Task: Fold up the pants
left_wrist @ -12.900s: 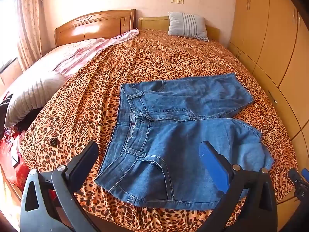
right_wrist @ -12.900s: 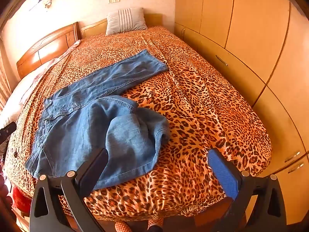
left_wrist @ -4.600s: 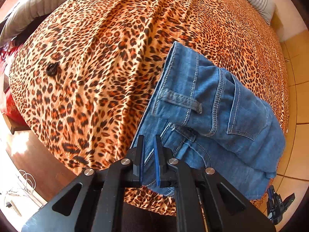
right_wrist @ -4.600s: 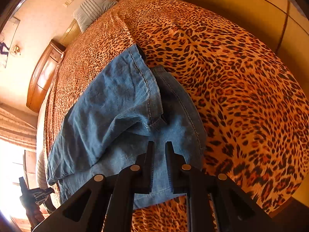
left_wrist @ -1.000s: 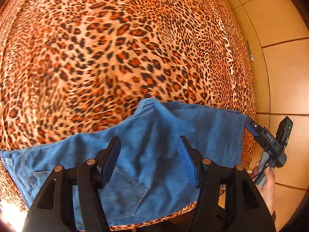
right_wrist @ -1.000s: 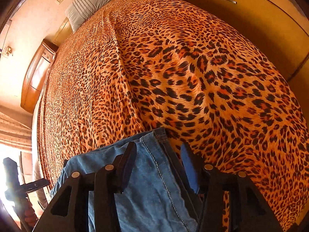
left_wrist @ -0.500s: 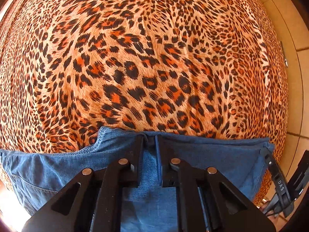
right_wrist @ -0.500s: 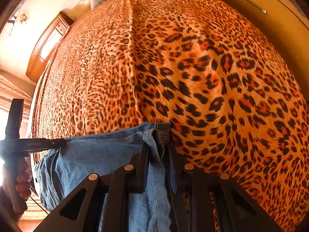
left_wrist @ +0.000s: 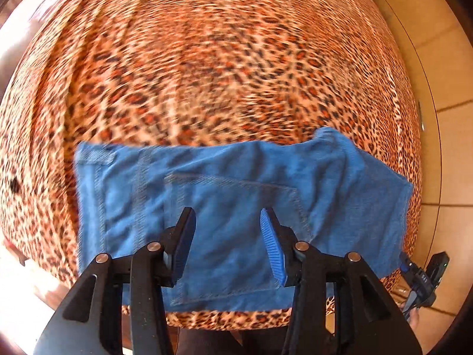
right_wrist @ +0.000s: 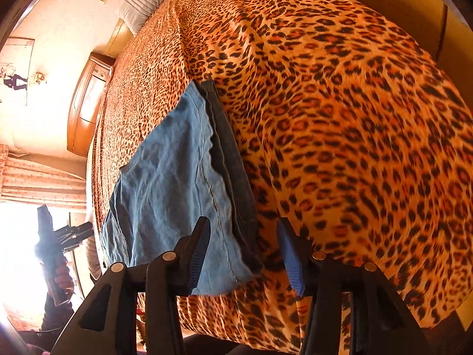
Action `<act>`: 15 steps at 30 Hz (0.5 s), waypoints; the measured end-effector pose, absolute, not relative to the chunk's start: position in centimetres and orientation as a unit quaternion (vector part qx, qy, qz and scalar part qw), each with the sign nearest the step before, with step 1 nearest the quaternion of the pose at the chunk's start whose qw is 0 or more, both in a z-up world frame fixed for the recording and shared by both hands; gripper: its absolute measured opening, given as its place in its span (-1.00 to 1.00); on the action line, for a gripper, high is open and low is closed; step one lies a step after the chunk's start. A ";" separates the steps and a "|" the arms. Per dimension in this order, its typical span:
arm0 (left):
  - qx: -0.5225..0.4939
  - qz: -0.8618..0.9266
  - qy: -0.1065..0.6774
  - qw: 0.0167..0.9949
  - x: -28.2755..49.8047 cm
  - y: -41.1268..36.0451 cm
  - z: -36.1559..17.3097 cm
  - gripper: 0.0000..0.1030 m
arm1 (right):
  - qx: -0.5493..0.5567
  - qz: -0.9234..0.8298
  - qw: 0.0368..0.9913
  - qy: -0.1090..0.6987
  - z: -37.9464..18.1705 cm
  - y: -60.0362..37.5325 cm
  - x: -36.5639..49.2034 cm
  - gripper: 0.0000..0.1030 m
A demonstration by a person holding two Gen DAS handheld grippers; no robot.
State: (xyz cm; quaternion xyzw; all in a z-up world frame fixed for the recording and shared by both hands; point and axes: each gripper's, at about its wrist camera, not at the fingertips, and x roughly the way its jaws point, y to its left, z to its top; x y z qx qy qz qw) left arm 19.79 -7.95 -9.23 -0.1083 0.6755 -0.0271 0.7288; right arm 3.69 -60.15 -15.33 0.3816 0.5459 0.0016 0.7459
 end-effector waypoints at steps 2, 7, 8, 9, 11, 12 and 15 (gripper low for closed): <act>-0.149 -0.001 0.677 0.721 17.3 -4.1 -8.9 -0.08 | 0.396 0.009 0.745 0.537 -15.2 -59.4 3.4 -0.04; -0.239 0.051 0.678 0.694 11.2 1.5 -11.0 0.03 | 0.393 0.011 0.737 0.549 -15.9 -57.3 4.1 0.06; -0.259 0.057 0.679 0.685 10.3 2.0 -11.9 0.03 | 0.393 0.006 0.735 0.552 -16.1 -57.1 4.3 0.07; -0.278 0.060 0.680 0.676 9.6 2.4 -12.9 0.03 | 0.393 0.002 0.734 0.554 -16.4 -57.0 4.5 0.07; -0.317 0.064 0.682 0.656 8.9 3.0 -15.0 0.03 | 0.398 -0.006 0.730 0.555 -16.7 -57.1 4.4 0.07; -0.333 0.070 0.683 0.647 8.9 3.3 -15.9 0.03 | 0.401 -0.008 0.730 0.553 -16.9 -57.1 4.5 0.06; -0.372 0.077 0.678 0.629 8.9 3.4 -16.8 -0.74 | 0.383 -0.016 0.737 0.557 -16.9 -56.9 5.2 -0.54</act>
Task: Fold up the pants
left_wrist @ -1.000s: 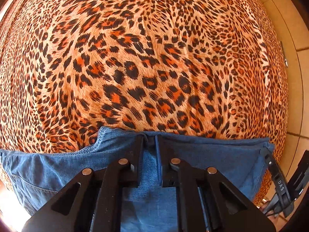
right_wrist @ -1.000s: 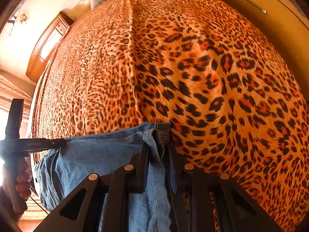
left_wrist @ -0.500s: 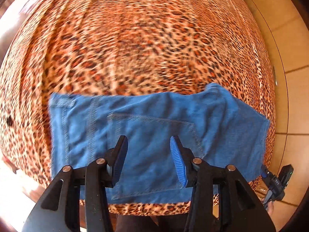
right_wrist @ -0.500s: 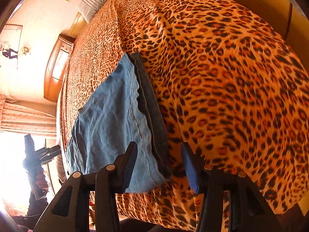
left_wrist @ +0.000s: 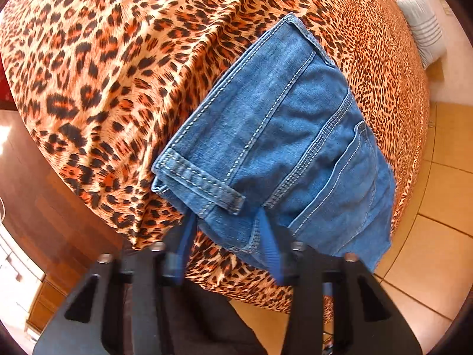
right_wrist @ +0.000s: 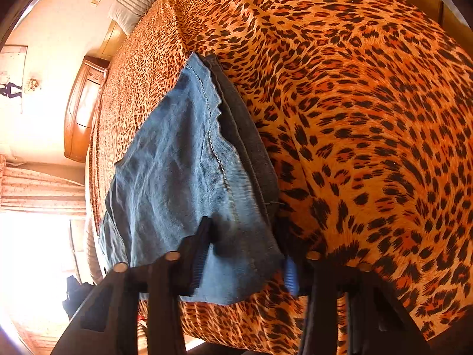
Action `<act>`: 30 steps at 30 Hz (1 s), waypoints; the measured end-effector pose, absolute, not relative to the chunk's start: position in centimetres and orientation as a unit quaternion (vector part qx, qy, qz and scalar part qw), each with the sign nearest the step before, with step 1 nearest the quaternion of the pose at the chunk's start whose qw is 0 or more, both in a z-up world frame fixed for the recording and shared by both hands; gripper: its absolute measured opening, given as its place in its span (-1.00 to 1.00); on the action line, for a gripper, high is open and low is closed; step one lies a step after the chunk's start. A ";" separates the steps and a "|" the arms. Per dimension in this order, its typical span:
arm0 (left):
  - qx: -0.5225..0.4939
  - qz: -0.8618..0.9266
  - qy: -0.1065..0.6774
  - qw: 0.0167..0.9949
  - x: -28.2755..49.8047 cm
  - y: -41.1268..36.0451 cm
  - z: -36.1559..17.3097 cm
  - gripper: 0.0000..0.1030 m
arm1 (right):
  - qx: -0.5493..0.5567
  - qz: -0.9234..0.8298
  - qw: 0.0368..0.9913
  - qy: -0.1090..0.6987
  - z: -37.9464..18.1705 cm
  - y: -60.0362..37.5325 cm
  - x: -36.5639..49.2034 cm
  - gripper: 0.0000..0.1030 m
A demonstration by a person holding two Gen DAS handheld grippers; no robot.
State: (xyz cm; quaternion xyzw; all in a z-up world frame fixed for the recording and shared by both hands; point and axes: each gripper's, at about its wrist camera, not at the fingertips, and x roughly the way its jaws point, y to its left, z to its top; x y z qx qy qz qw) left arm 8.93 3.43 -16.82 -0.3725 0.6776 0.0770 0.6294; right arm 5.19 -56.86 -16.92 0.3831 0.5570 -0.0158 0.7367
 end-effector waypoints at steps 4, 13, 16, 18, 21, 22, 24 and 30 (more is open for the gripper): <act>-0.329 0.075 0.685 0.646 9.0 2.1 -16.7 -0.81 | 0.352 -0.008 0.762 0.544 -14.2 -56.0 5.4 -0.66; -0.266 0.011 0.733 0.626 7.6 2.4 -15.9 -0.78 | 0.378 -0.072 0.751 0.537 -15.5 -56.8 3.2 -0.39; -0.191 -0.055 0.733 0.650 6.9 1.2 -12.4 -0.45 | 0.430 -0.093 0.757 0.484 -13.8 -58.8 0.0 -0.05; -0.125 -0.061 0.721 0.679 7.7 -0.5 -10.5 -0.05 | 0.464 -0.104 0.751 0.458 -13.6 -59.5 -1.9 0.01; -0.070 -0.097 0.699 0.705 10.1 -4.5 -8.6 0.05 | 0.515 -0.097 0.733 0.434 -14.8 -59.3 -3.5 0.01; -0.061 -0.112 0.697 0.705 11.2 -6.0 -8.4 0.05 | 0.527 -0.097 0.726 0.431 -15.5 -58.9 -3.7 0.01; -0.036 -0.144 0.695 0.704 13.2 -9.8 -7.9 0.05 | 0.548 -0.094 0.714 0.425 -16.8 -57.9 -3.8 0.01; 0.064 -0.240 0.668 0.701 18.7 -23.3 -6.1 0.06 | 0.594 -0.079 0.704 0.381 -19.4 -55.9 -1.4 0.01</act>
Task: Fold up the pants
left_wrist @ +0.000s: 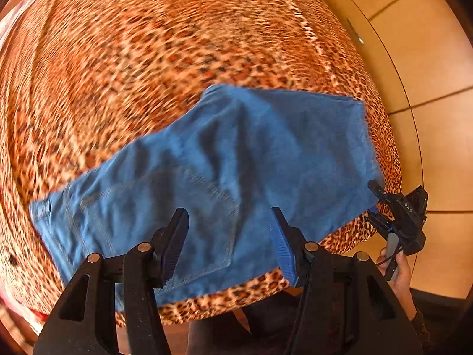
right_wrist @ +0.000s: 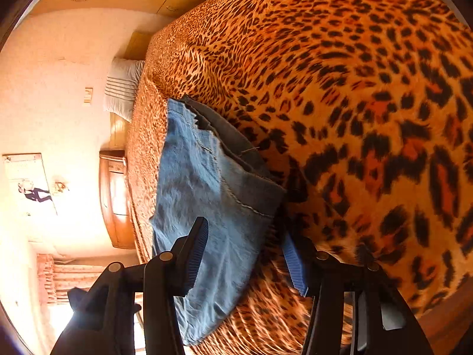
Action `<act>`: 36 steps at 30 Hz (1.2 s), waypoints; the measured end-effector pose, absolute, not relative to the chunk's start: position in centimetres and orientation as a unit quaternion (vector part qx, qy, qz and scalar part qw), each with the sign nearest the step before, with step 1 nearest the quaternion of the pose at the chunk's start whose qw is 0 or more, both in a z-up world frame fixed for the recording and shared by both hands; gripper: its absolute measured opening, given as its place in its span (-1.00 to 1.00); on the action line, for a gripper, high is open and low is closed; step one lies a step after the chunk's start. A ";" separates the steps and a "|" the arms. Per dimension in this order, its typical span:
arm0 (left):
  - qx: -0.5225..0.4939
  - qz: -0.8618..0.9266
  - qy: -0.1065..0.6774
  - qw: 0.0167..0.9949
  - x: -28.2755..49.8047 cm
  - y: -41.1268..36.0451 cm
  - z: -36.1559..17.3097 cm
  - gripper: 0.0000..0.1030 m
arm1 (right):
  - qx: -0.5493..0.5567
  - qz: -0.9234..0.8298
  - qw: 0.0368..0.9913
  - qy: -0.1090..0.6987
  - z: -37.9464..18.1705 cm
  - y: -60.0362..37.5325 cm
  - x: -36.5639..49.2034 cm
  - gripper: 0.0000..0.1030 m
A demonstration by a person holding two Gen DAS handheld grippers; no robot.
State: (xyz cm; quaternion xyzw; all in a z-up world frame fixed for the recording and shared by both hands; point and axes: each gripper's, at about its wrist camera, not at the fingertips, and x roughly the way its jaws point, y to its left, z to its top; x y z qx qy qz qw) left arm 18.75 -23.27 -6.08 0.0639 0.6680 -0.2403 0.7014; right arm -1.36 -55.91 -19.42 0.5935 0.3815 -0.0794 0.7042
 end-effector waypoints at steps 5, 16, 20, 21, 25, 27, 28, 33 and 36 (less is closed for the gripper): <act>0.154 -0.312 0.646 0.679 22.7 -37.0 -6.2 0.15 | 0.600 -0.054 0.716 0.352 -19.3 -55.7 1.2 0.01; 0.380 -0.466 0.613 0.512 25.5 -56.7 -12.9 0.20 | 0.631 -0.031 0.706 0.321 -20.9 -56.7 -0.6 -0.04; 0.480 -0.497 0.562 0.454 24.1 -57.8 -15.2 0.20 | 0.630 -0.041 0.711 0.310 -21.0 -56.3 -2.1 -0.04; 0.497 -0.502 0.554 0.440 23.7 -57.8 -15.7 0.20 | 0.630 -0.043 0.713 0.306 -21.1 -56.1 -2.4 -0.04; 0.531 -0.514 0.538 0.406 22.2 -58.0 -17.8 0.20 | 0.627 -0.051 0.719 0.295 -21.3 -55.9 -2.6 -0.03; 0.543 -0.521 0.523 0.402 21.5 -58.2 -18.5 0.30 | 0.625 -0.057 0.722 0.292 -21.3 -55.7 -2.8 -0.03; 0.542 -0.531 0.513 0.401 21.1 -58.3 -18.4 0.34 | 0.623 -0.059 0.724 0.291 -21.3 -55.7 -2.9 -0.03; 0.525 -0.546 0.497 0.425 19.9 -58.4 -18.1 0.25 | 0.616 -0.068 0.733 0.282 -20.6 -55.2 -2.6 -0.09; 0.508 -0.560 0.504 0.419 18.7 -59.1 -17.3 -0.63 | 0.617 -0.076 0.731 0.282 -20.5 -54.8 -2.3 -0.29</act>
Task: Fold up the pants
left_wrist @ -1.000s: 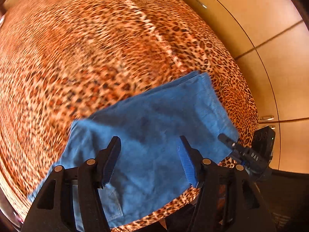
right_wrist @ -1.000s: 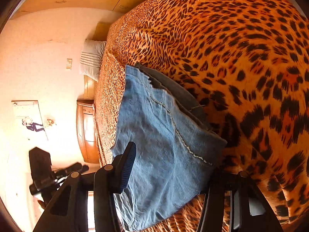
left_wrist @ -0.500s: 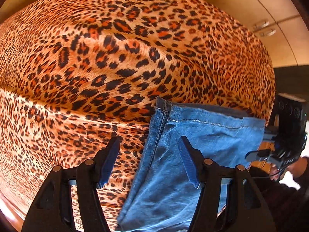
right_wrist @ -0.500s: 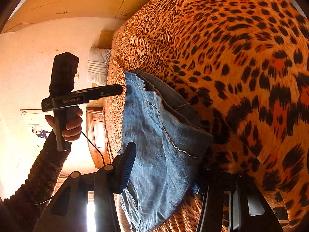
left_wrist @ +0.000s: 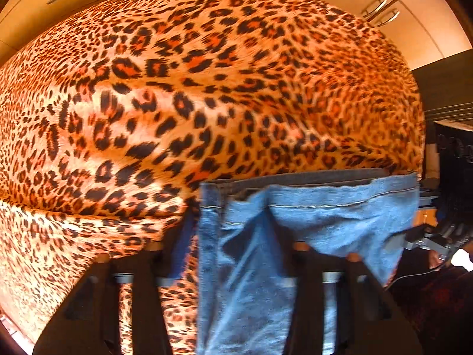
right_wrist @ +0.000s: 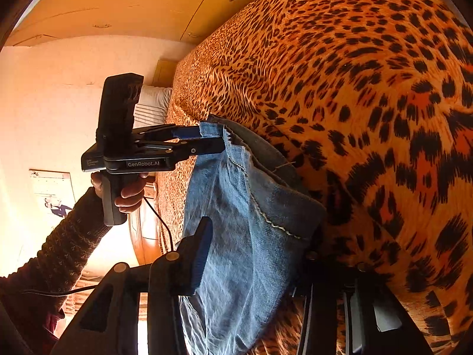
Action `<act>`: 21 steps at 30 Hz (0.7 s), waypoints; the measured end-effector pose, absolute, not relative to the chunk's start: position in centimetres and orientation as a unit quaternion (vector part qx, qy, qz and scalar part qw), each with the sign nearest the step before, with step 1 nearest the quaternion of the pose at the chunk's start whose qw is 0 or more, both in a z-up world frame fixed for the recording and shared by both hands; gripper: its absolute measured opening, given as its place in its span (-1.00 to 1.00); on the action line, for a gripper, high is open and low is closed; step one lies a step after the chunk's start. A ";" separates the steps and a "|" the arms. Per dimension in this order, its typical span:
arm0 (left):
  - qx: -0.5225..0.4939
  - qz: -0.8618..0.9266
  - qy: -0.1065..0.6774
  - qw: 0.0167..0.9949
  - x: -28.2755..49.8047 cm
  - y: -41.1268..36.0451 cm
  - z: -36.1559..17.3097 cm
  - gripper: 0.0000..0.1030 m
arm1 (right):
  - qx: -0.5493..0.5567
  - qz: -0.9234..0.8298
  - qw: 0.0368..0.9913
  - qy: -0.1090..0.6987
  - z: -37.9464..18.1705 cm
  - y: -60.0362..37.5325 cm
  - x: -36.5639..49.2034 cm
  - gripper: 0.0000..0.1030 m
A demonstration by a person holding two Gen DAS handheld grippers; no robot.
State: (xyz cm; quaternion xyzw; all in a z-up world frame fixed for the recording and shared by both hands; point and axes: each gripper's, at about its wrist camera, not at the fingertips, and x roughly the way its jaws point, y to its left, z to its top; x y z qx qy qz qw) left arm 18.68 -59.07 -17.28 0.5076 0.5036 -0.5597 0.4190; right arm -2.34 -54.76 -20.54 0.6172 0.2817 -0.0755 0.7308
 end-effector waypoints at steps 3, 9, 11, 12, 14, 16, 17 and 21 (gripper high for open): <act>0.499 -0.554 0.509 0.431 17.4 -59.1 -17.1 -0.84 | 0.620 -0.096 0.725 0.284 -20.9 -54.8 -2.5 -0.64; 0.442 -0.566 0.515 0.468 17.4 -56.4 -13.6 -0.87 | 0.611 -0.091 0.735 0.280 -19.9 -54.4 -2.3 -0.86; 0.423 -0.568 0.518 0.480 17.8 -55.4 -11.8 -0.87 | 0.593 -0.081 0.750 0.282 -18.6 -54.0 -1.8 -0.87; 0.415 -0.570 0.517 0.485 17.8 -54.8 -10.8 -0.87 | 0.584 -0.076 0.757 0.283 -17.9 -53.7 -1.5 -0.87; 0.401 -0.570 0.514 0.500 18.0 -53.7 -9.2 -0.87 | 0.564 -0.068 0.771 0.289 -16.5 -53.2 -0.9 -0.87; 0.386 -0.569 0.514 0.513 18.3 -52.2 -7.8 -0.87 | 0.538 -0.058 0.787 0.298 -14.9 -52.4 -0.1 -0.87; 0.380 -0.567 0.514 0.520 19.3 -51.7 -7.4 -0.87 | 0.524 -0.052 0.795 0.302 -14.0 -51.8 0.3 -0.87; 0.352 -0.554 0.518 0.548 21.9 -47.7 -5.0 -0.87 | 0.459 -0.021 0.825 0.330 -10.7 -48.9 2.5 -0.87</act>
